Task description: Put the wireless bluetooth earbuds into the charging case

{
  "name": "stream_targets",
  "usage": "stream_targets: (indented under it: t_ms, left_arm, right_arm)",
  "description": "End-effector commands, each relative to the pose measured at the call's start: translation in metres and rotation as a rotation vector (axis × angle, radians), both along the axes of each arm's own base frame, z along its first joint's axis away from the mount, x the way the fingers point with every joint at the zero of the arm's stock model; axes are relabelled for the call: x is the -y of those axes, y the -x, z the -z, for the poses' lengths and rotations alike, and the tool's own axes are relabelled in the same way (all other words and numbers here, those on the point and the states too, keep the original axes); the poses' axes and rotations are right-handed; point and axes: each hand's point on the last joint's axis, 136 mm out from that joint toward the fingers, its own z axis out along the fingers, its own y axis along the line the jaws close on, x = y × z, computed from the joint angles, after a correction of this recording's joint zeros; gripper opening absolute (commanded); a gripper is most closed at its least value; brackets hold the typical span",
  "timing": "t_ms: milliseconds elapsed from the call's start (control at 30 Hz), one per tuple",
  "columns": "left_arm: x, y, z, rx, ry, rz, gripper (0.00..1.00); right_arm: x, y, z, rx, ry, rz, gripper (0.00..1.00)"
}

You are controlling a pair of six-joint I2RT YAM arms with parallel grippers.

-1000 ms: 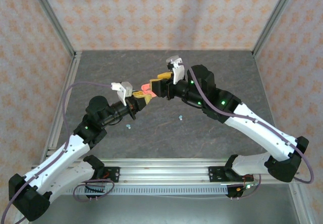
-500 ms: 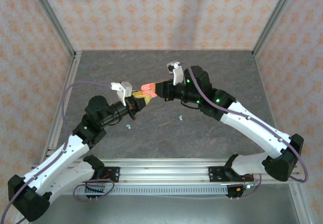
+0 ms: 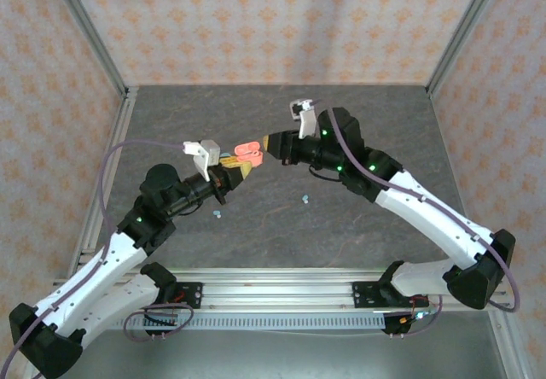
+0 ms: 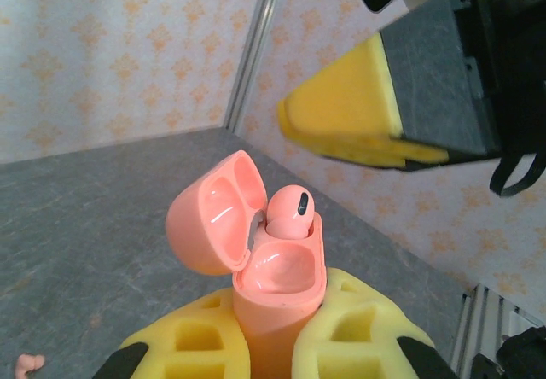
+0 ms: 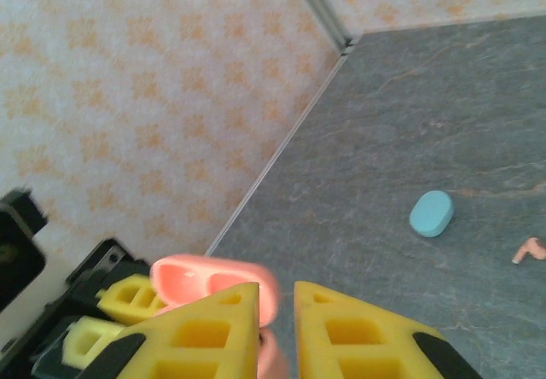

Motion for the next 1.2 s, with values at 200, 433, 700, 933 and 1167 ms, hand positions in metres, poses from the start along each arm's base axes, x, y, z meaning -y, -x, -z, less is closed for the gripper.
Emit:
stream_targets:
  t_ms: [200,433,700,933,1167]
  left_arm:
    - [-0.022,0.004,0.014,0.004,-0.115,-0.1,0.0]
    - [-0.025,0.003,0.04,-0.022,-0.144,-0.118,0.0]
    - [-0.026,0.002,0.053,-0.017,-0.202,-0.115,0.0]
    - [-0.028,0.002,0.063,-0.031,-0.224,-0.121,0.0]
    - [-0.031,0.003,0.069,-0.039,-0.227,-0.133,0.0]
  right_arm:
    - [0.053,-0.07,0.05,-0.268,0.123,0.316,0.24]
    - [0.022,-0.115,0.142,-0.492,0.205,0.331,0.26]
    - [-0.004,-0.145,0.232,-0.672,0.353,0.353,0.39]
    - [-0.024,-0.161,0.277,-0.688,0.497,0.349,0.52]
    - [-0.03,-0.168,0.307,-0.669,0.704,0.37,0.53]
